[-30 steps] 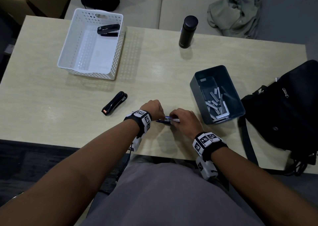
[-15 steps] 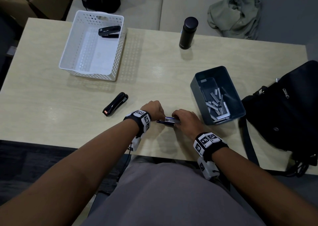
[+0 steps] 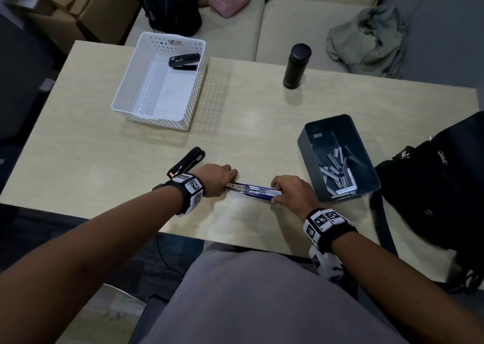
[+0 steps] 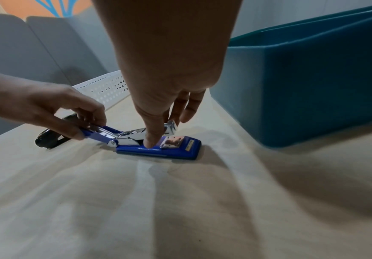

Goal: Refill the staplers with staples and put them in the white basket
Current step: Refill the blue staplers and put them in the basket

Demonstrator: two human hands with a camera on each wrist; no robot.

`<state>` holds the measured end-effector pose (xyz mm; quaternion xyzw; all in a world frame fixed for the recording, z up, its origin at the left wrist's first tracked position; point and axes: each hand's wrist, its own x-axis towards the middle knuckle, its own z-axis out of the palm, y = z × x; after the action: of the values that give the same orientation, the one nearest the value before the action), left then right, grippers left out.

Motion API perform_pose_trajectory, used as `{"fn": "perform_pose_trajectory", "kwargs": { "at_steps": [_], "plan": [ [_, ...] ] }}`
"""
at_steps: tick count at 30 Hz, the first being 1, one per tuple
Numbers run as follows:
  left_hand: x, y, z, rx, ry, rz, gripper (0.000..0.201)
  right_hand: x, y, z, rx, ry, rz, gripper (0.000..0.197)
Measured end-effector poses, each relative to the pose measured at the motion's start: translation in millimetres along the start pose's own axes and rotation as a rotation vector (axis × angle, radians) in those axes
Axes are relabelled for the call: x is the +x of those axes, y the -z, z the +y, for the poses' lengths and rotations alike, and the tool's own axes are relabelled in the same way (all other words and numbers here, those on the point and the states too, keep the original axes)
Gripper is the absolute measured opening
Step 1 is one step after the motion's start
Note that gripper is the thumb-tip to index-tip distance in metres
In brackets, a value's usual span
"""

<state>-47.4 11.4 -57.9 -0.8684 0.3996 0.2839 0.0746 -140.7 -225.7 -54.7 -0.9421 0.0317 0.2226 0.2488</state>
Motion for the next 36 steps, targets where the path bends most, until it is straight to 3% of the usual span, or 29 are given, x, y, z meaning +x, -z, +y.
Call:
{"fn": "perform_pose_trajectory", "kwargs": {
  "at_steps": [8,13,15,19,23,29,33,36],
  "plan": [
    [-10.6,52.0,13.0,-0.174,-0.144,0.173,0.024,7.6,8.5,-8.8,0.063,0.017,-0.032,0.036],
    [15.3,49.4,57.3,-0.252,-0.145,0.148,0.04,18.6,12.6,-0.3,-0.046,-0.113,-0.216,0.089],
    [25.6,35.0,71.0,-0.197,-0.064,0.093,0.052,17.3,12.0,10.1,-0.026,-0.194,-0.232,0.094],
    [32.0,10.3,89.0,-0.033,0.026,0.05,0.046,12.7,9.0,23.3,0.141,-0.259,-0.277,0.089],
    [34.2,13.3,87.7,0.024,0.017,0.062,0.039,14.7,14.5,16.2,0.286,-0.19,-0.355,0.088],
    [17.1,44.9,47.5,0.006,0.073,0.1,0.033,28.9,30.2,-29.8,0.378,-0.079,-0.318,0.035],
    [-2.6,71.8,-6.5,-0.04,0.117,0.222,0.027,51.4,50.2,-71.6,0.435,-0.009,-0.088,0.053],
    [-20.7,91.4,-59.4,0.052,0.186,0.311,0.024,80.0,68.5,-111.6,0.478,0.067,-0.011,0.059]
  ]
}}
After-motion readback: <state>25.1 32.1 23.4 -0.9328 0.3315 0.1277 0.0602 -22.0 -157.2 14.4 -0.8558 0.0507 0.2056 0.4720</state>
